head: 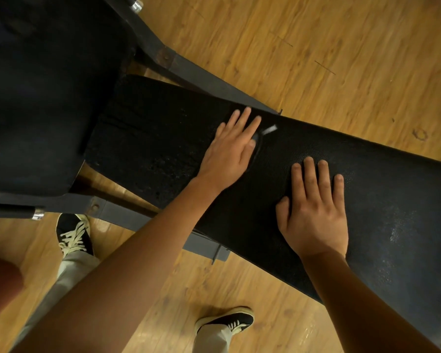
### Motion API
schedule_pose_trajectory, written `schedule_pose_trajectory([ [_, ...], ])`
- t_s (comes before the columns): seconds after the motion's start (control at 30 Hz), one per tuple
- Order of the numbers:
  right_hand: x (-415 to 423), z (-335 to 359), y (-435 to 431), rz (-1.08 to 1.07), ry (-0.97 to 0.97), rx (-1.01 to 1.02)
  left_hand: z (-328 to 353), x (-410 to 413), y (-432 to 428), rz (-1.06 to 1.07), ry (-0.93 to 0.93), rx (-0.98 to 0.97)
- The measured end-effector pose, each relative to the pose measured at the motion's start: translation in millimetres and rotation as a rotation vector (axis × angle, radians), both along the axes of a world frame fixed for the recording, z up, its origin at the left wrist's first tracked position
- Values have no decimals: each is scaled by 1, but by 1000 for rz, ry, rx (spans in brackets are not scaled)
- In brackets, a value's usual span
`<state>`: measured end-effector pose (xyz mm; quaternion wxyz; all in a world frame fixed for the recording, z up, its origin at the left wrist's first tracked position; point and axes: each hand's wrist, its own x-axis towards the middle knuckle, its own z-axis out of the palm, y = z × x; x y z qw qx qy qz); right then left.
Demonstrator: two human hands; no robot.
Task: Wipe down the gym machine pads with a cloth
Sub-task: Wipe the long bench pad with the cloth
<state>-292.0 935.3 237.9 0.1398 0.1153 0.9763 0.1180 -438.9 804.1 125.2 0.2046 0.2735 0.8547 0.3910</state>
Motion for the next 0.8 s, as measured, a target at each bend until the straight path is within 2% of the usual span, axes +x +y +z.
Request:
schedule_pose_trajectory([
  [0.27, 0, -1, 0, 9, 18, 6, -3, -76, 38, 50, -62, -32],
  [0.6, 0, 0, -1, 1, 10, 1, 2, 3, -5, 103, -70, -11],
  [0.8, 0, -1, 0, 1, 1, 0, -1, -46, 21, 92, -92, -47],
])
